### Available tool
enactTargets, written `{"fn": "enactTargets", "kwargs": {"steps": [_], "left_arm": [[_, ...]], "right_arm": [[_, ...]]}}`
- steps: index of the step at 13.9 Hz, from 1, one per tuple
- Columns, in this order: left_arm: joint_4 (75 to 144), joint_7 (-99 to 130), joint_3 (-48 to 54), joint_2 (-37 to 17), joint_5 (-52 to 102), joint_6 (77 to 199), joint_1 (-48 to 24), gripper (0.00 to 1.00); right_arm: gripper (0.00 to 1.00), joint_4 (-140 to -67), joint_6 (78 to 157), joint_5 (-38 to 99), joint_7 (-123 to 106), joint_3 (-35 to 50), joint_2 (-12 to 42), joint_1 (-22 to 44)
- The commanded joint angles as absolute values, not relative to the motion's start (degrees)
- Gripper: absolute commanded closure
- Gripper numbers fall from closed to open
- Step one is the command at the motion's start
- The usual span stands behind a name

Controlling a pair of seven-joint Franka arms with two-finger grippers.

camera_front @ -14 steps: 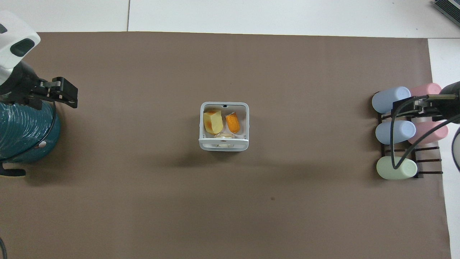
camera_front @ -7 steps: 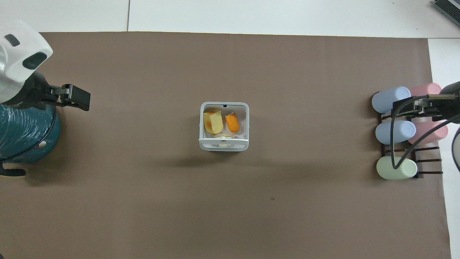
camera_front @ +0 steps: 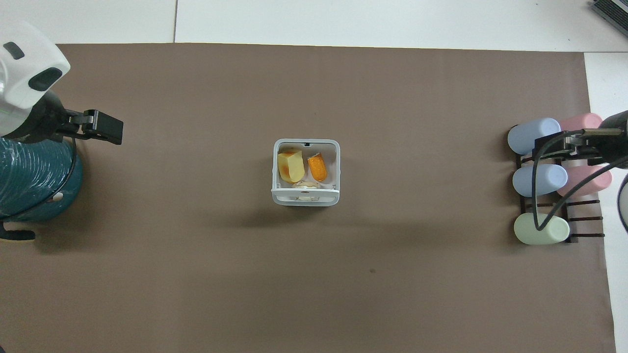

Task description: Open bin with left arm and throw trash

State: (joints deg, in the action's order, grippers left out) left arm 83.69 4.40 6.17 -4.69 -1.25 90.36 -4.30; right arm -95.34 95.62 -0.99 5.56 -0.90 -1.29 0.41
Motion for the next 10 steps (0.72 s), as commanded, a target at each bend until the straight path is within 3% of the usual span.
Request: {"fn": "enactTargets", "kwargs": {"steps": [1, 10], "left_arm": [[85.8, 3.6, 5.5, -3.2, -1.4, 91.8, -5.0, 0.00], [85.9, 3.5, 5.5, -3.2, -1.4, 91.8, -5.0, 0.00]], "right_arm": [[0.00, -96.4, 96.1, 1.0, 5.1, -0.8, -2.2, 0.0], [0.00, -96.3, 96.1, 2.3, 5.5, -0.9, -2.2, 0.1]]}}
